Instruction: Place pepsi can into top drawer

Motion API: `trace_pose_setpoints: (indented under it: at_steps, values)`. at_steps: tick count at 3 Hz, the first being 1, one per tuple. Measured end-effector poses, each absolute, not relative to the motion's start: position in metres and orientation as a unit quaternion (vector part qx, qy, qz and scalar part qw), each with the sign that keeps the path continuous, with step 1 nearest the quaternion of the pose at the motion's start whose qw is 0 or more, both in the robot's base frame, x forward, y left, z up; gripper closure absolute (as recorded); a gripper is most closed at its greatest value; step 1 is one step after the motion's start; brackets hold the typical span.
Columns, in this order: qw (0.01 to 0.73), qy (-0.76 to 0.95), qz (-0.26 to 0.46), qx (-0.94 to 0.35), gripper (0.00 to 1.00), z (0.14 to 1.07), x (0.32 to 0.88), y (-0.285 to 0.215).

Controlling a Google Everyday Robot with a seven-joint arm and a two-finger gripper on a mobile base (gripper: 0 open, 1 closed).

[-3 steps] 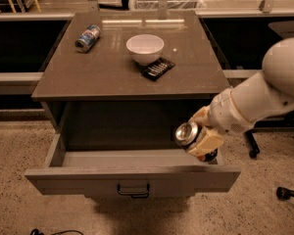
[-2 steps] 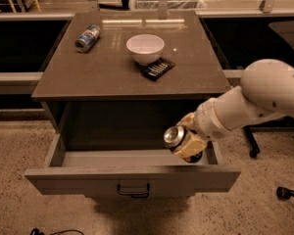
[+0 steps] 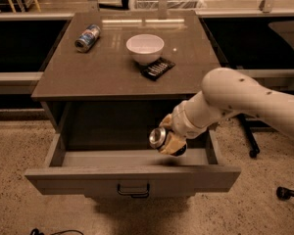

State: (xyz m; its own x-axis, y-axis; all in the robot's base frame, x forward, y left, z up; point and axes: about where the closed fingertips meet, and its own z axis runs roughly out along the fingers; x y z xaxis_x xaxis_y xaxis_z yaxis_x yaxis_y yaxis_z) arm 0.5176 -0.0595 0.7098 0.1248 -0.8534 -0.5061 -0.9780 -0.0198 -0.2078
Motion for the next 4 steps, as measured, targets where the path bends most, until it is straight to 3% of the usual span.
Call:
trace_pose_setpoints:
  at_steps: [1,3,4]
  values:
    - [0.178,0.665,0.064,-0.723,0.59,0.6721,0.5181,-0.0654]
    - [0.160,0.670,0.038,-0.724,0.04,0.6646,0.5275,-0.0627]
    - [0.160,0.670,0.038,-0.724,0.00,0.6646,0.5275,-0.0627]
